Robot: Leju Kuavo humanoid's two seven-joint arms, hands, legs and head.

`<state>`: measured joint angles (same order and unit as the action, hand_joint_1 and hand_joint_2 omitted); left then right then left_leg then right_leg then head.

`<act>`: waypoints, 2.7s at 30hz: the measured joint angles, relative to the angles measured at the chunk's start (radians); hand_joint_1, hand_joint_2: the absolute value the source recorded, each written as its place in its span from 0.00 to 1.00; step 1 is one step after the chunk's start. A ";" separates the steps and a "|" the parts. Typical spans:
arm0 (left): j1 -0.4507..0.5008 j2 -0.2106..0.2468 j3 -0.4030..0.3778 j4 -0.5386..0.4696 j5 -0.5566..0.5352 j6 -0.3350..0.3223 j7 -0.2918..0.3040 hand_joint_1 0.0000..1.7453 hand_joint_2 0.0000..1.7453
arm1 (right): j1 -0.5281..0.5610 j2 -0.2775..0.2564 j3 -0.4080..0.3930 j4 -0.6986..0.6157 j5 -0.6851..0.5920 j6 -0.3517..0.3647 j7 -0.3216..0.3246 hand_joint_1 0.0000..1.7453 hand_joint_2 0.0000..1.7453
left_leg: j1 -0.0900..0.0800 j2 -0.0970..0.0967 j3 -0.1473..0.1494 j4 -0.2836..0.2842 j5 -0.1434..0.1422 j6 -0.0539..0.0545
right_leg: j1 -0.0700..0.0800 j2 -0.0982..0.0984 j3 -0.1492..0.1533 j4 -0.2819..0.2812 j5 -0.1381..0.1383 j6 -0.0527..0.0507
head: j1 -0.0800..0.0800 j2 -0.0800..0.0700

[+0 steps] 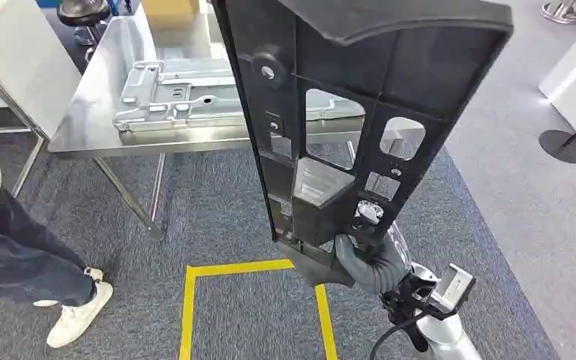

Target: Take the parts from the cabinet and place them on the table.

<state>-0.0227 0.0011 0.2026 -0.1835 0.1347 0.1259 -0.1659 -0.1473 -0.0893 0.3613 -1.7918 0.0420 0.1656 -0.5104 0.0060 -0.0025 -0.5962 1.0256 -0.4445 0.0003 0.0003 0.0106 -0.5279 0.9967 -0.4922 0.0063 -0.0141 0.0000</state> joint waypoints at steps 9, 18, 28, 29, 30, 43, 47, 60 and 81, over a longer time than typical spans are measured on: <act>0.000 -0.005 0.006 0.000 0.003 -0.003 -0.005 0.00 1.00 | -0.018 -0.012 0.003 0.008 -0.008 0.029 -0.020 1.00 1.00 | 0.003 -0.001 0.029 -0.019 -0.020 0.035 | -0.011 -0.005 -0.189 0.331 -0.124 0.038 | 0.010 0.000; -0.002 -0.007 0.012 0.000 0.004 -0.006 -0.010 0.00 1.00 | -0.029 -0.016 0.002 0.005 -0.011 0.032 -0.023 1.00 1.00 | -0.001 -0.002 0.075 -0.030 -0.059 0.000 | 0.003 -0.006 -0.070 -0.001 0.060 -0.005 | 0.009 0.000; 0.004 -0.006 0.020 0.000 0.003 -0.002 -0.001 0.00 1.00 | -0.015 -0.015 0.003 -0.026 0.000 0.030 -0.021 1.00 1.00 | 0.013 -0.001 -0.024 0.062 0.005 -0.023 | -0.007 -0.006 0.010 -0.018 0.012 -0.014 | -0.003 0.000; 0.006 -0.006 0.021 0.000 0.003 -0.001 0.000 0.00 1.00 | -0.015 -0.015 0.003 -0.027 0.000 0.030 -0.021 1.00 1.00 | 0.013 -0.001 0.002 0.010 0.016 -0.020 | -0.007 -0.007 0.015 -0.016 0.002 -0.008 | -0.002 0.000; 0.005 -0.006 0.021 0.000 0.003 0.000 0.001 0.00 1.00 | -0.015 -0.015 0.003 -0.029 0.000 0.030 -0.021 1.00 1.00 | 0.007 -0.002 0.015 -0.012 0.002 -0.017 | -0.001 -0.003 0.014 -0.008 -0.004 0.000 | -0.003 0.000; 0.003 -0.009 0.021 0.000 -0.011 0.006 0.008 0.00 1.00 | 0.026 -0.015 0.003 -0.056 0.015 0.030 -0.024 1.00 1.00 | 0.010 -0.005 0.088 -0.023 -0.058 0.018 | -0.012 -0.007 -0.120 0.101 0.065 0.026 | 0.010 0.000; -0.003 -0.010 0.021 0.000 -0.014 0.006 0.010 0.00 1.00 | 0.034 -0.015 -0.002 -0.065 0.020 0.030 -0.027 1.00 1.00 | 0.006 -0.005 0.093 -0.026 -0.077 -0.001 | 0.001 -0.008 -0.086 0.013 0.068 0.006 | 0.011 0.000; 0.004 -0.010 0.021 -0.001 -0.018 0.005 0.010 0.00 1.00 | 0.049 -0.015 -0.009 -0.070 0.024 0.040 -0.031 1.00 1.00 | 0.001 -0.002 0.001 0.013 0.004 -0.015 | 0.001 -0.004 0.017 -0.004 -0.008 -0.006 | 0.007 0.000; -0.007 -0.005 0.025 -0.002 -0.017 0.009 0.014 0.00 1.00 | 0.042 -0.015 -0.041 -0.121 0.031 0.043 -0.023 1.00 1.00 | 0.000 -0.003 0.105 -0.007 -0.096 -0.016 | -0.011 -0.005 -0.044 -0.018 0.057 -0.017 | 0.007 0.000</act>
<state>-0.0296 -0.0042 0.2277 -0.1854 0.1175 0.1350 -0.1515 -0.1053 -0.1041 0.3204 -1.9127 0.0725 0.2087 -0.5333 0.0060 -0.0053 -0.4915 1.0184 -0.5406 -0.0162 -0.0106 0.0054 -0.5723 0.9784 -0.4348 -0.0107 -0.0073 0.0000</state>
